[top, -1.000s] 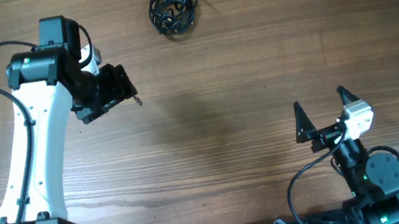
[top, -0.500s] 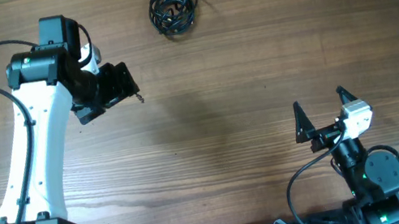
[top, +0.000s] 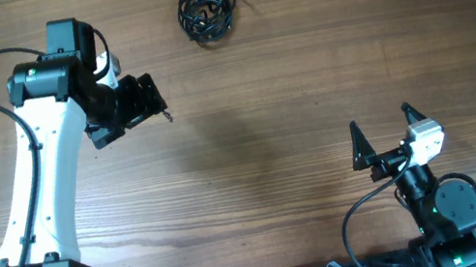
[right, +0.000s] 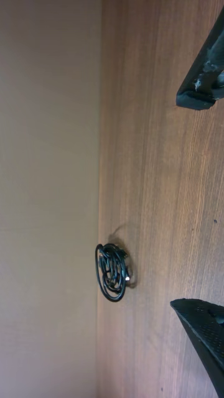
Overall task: Untangle cables
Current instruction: 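Reach the left gripper forward over the black cable bundle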
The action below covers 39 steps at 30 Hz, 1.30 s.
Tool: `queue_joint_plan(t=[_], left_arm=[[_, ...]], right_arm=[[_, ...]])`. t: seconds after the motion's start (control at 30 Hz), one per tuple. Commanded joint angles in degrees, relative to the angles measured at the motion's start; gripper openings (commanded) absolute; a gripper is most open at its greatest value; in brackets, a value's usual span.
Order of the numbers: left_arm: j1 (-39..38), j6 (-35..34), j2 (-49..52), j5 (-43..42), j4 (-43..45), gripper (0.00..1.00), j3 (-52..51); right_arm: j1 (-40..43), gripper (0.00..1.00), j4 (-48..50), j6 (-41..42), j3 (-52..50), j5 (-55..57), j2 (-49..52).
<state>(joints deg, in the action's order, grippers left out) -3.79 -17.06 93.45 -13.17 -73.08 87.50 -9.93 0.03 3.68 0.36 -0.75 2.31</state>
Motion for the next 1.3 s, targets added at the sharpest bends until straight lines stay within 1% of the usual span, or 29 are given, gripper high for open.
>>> queue_joint_plan(t=[0.0, 0.47, 0.57, 0.8, 0.83, 0.87, 0.9, 0.93, 1.07, 1.17, 1.2, 1.27], left_arm=[[-0.22, 0.28, 0.0, 0.17, 0.2, 0.93, 0.63], [-0.22, 0.28, 0.0, 0.17, 0.2, 0.95, 0.63], [-0.22, 0.28, 0.0, 0.17, 0.2, 1.0, 0.63], [-0.22, 0.26, 0.0, 0.17, 0.35, 1.0, 0.63], [-0.22, -0.2, 0.0, 0.15, 0.7, 0.83, 0.63], [-0.24, -0.37, 0.0, 0.17, 0.66, 0.55, 0.63], [-0.24, -0.37, 0.0, 0.15, 0.33, 0.11, 0.63], [-0.24, -0.37, 0.0, 0.17, -0.15, 0.04, 0.63], [-0.37, -0.83, 0.02, 0.17, 1.18, 0.04, 0.63], [-1.31, -4.66, 0.07, 0.2, 5.57, 0.04, 0.63], [-1.77, -4.66, 0.07, 0.2, 7.74, 0.09, 0.63], [-2.91, -4.63, 0.11, 0.17, 9.75, 0.27, 0.63]], right_arm=[[0.2, 1.0, 0.33, 0.85, -0.07, 1.16, 0.24], [0.2, 1.0, 0.33, 0.83, -0.07, 1.14, 0.24], [0.2, 1.0, 0.33, 0.85, -0.07, 1.14, 0.24], [0.2, 1.0, 0.33, 0.85, -0.07, 1.14, 0.24], [0.2, 1.0, 0.33, 0.83, -0.07, 1.14, 0.24], [0.2, 1.0, 0.33, 0.83, -0.07, 1.14, 0.24], [0.2, 1.0, 0.33, 0.85, -0.07, 1.14, 0.24], [0.2, 1.0, 0.33, 0.83, -0.07, 1.14, 0.24], [0.2, 1.0, 0.33, 0.83, -0.07, 1.16, 0.24], [0.2, 1.0, 0.33, 0.83, -0.07, 1.14, 0.24], [0.2, 1.0, 0.33, 0.83, -0.07, 1.14, 0.24], [0.2, 1.0, 0.33, 0.83, -0.07, 1.16, 0.24]])
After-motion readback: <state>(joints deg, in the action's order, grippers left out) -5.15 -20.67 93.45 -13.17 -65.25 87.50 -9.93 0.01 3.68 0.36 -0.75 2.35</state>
